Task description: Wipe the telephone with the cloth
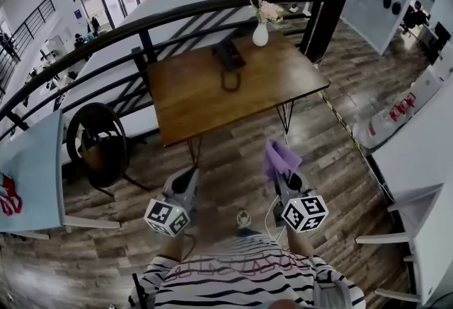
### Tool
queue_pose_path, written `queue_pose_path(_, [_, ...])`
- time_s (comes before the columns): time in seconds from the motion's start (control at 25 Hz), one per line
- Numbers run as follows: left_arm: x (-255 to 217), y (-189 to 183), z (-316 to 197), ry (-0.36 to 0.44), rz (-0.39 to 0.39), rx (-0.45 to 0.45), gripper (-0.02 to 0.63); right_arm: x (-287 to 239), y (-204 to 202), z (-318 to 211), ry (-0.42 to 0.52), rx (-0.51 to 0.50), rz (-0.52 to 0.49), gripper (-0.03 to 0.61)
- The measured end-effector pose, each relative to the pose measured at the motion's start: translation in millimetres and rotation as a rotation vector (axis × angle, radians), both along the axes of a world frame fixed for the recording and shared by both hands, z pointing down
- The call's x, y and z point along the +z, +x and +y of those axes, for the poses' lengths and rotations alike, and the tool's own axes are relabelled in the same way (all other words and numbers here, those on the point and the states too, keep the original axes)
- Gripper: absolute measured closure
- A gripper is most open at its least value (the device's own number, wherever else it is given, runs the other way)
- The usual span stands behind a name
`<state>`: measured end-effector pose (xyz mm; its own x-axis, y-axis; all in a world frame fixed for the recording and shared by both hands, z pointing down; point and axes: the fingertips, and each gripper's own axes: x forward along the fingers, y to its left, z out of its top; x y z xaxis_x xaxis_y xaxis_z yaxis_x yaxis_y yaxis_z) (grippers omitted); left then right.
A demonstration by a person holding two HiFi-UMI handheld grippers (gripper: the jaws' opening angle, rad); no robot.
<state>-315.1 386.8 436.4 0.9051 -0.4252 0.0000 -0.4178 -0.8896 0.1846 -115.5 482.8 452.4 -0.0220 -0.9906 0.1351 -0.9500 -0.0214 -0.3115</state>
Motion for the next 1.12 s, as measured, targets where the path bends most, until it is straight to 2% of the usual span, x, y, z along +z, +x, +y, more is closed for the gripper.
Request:
queue_pose_path(0.36, [13.7,90.5,-69.8,-0.019,-0.008,-0.039,0.612,10.6,93.1,-81.4,0.001,-0.046,-0.018,0.545])
queue_pose_path(0.56, [18.7,125.4,-95.9,-0.025,-0.008,-0.061,0.612,14.5,126.7,-112.6,-0.003,-0.078,-0.020,0.545])
queue_pose_path(0.88, [20.5,143.2,-131.0,-0.046,-0.004,-0.106,0.612,20.2,151.1,-154.5,-0.016,-0.109,-0.041,0.545])
queue_pose_path(1.12, [27.0,151.3,-186.3,-0.062,0.008,-0.110,0.612,25.0,158.9,-205.7,-0.030,-0.102,-0.044,0.545])
